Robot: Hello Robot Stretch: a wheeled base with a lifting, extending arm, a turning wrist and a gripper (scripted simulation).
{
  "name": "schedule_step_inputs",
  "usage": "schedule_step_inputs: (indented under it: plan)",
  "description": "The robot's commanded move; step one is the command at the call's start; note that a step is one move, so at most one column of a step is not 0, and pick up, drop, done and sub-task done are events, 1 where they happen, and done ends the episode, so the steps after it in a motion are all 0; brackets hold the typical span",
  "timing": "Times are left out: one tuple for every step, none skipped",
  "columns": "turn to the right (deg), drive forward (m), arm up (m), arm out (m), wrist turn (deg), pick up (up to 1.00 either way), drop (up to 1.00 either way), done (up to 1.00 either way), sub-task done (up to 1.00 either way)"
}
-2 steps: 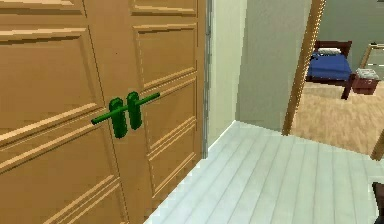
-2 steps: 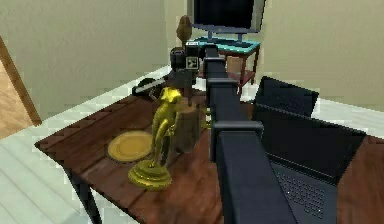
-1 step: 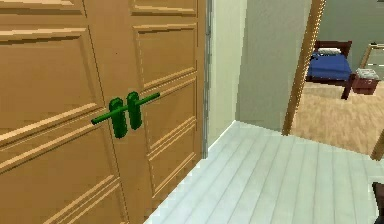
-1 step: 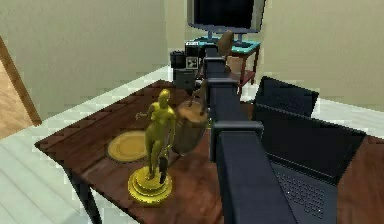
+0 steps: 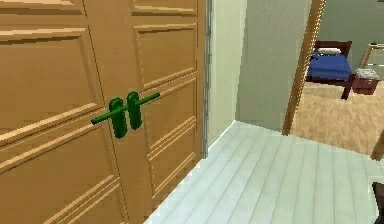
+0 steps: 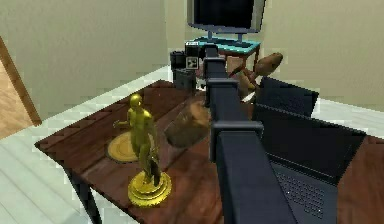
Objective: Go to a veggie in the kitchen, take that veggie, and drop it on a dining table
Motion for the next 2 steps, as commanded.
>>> schedule_step_inputs:
  plan:
    - [0.0, 0.00, -0.32, 0.00, 0.0, 0.00, 0.00, 0.00, 0.00]
    - [0.0, 0.00, 0.00, 0.00, 0.0, 0.00, 1.00, 0.00, 0.00]
